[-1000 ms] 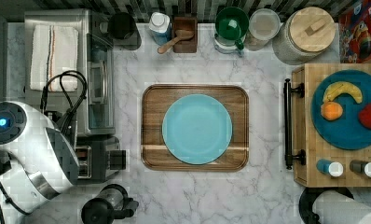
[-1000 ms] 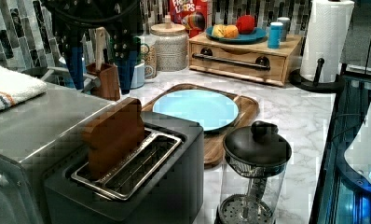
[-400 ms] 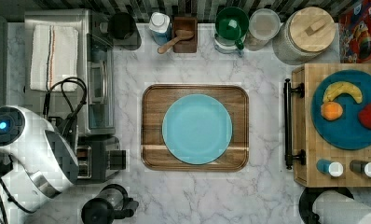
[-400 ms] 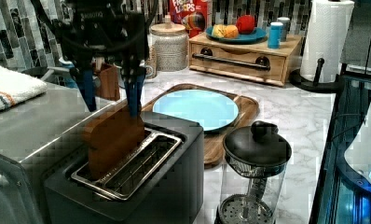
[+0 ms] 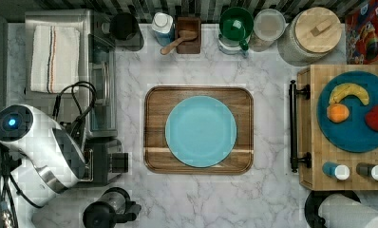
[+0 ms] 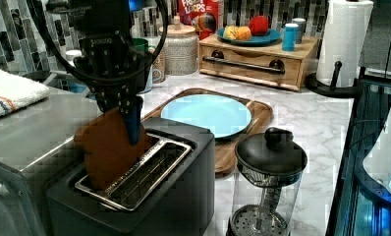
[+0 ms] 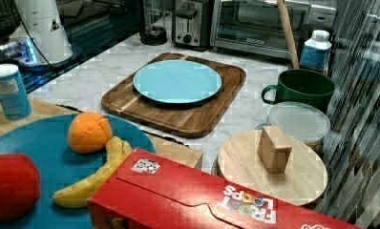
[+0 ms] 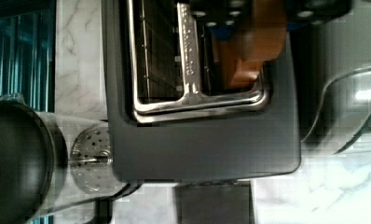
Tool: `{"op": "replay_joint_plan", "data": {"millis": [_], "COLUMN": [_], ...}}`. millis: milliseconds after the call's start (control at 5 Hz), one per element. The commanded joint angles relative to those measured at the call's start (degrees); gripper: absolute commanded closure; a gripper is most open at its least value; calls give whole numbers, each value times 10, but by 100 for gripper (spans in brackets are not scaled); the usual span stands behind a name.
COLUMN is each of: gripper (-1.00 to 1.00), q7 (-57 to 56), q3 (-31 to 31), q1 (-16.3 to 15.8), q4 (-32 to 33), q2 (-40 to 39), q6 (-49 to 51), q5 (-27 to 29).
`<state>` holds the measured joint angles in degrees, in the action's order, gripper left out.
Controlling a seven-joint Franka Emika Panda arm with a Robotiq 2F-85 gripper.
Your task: Pick up the toast.
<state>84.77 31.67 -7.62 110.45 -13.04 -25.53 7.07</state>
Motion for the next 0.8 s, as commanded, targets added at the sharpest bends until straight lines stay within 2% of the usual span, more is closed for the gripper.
{"op": "replay_joint_plan", "data": {"millis": [200,600,800], "gripper": [100,100,100], "q7": [14,-71,-131], "q3": [55,42,23], "q1": [-19,38,64], "q4": [-146,-178,-126], "q2": [-1,50,91], "q6": [101,148,128], "q5": [15,77,89]}}
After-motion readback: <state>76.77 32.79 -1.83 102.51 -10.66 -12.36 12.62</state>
